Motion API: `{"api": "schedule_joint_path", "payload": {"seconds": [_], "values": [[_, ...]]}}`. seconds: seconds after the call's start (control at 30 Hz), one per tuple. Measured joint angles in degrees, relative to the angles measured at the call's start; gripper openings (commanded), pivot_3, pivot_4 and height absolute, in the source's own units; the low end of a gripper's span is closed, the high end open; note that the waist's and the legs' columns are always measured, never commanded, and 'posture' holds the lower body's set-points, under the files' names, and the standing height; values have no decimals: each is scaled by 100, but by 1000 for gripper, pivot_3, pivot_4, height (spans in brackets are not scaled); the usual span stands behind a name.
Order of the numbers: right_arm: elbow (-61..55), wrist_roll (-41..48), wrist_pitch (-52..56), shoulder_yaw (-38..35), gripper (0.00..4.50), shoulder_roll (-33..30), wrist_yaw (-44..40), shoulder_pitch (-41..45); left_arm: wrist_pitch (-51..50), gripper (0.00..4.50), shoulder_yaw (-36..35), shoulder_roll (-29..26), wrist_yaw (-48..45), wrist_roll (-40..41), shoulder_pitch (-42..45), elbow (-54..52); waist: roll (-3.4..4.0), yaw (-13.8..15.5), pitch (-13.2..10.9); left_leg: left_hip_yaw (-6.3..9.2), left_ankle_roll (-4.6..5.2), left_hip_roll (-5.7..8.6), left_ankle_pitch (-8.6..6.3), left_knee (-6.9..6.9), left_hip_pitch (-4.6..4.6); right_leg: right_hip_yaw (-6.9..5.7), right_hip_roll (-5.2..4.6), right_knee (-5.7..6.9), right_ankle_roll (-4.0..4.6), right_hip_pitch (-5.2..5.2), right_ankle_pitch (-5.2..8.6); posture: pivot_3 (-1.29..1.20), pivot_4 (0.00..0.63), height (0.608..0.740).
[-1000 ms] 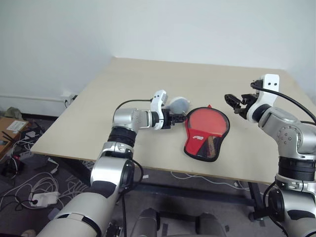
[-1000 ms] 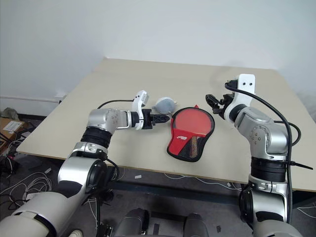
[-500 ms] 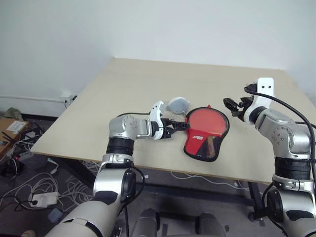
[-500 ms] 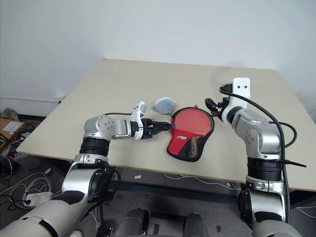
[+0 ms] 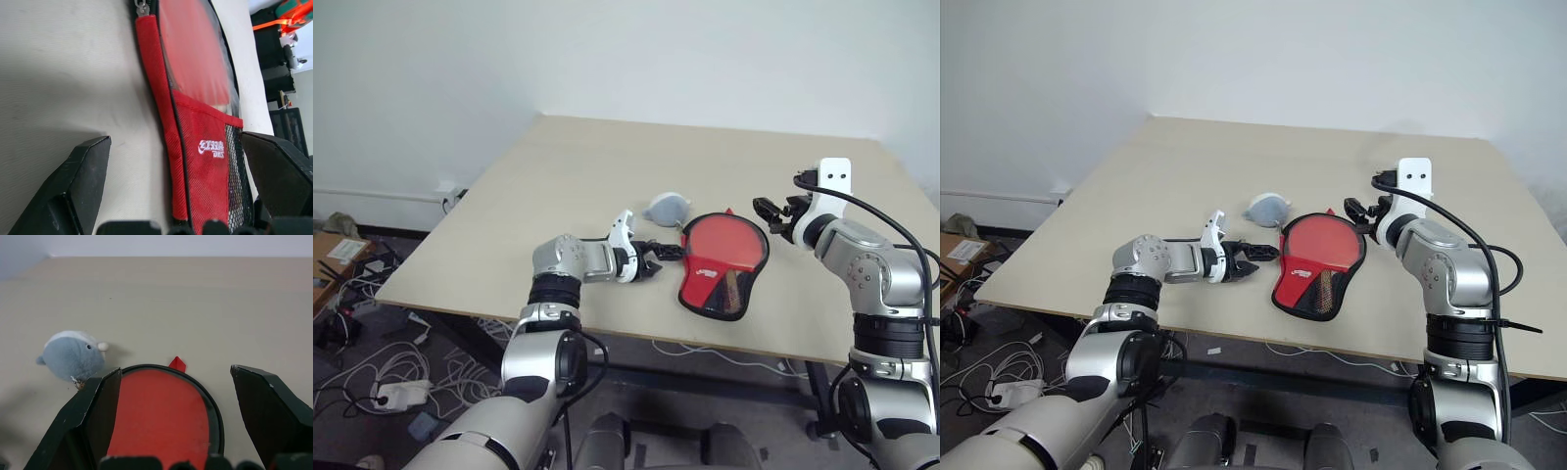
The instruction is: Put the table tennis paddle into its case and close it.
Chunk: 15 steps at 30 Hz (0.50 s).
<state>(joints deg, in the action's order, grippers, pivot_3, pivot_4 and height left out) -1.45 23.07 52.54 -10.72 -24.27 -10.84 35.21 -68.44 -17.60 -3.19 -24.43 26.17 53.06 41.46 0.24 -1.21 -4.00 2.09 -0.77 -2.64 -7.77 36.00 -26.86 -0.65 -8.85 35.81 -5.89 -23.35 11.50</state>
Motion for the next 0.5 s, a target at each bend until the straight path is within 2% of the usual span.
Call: {"api": "schedule_joint_path", "payload": {"seconds": [0.5], "values": [[-16, -38, 69, -7, 3864, 40, -85, -8, 228, 4474, 50, 476, -8, 29, 276, 561, 0, -8, 0, 0, 0, 0, 0, -1, 0, 0, 0, 0, 0, -1, 0, 0, 0, 688]]}}
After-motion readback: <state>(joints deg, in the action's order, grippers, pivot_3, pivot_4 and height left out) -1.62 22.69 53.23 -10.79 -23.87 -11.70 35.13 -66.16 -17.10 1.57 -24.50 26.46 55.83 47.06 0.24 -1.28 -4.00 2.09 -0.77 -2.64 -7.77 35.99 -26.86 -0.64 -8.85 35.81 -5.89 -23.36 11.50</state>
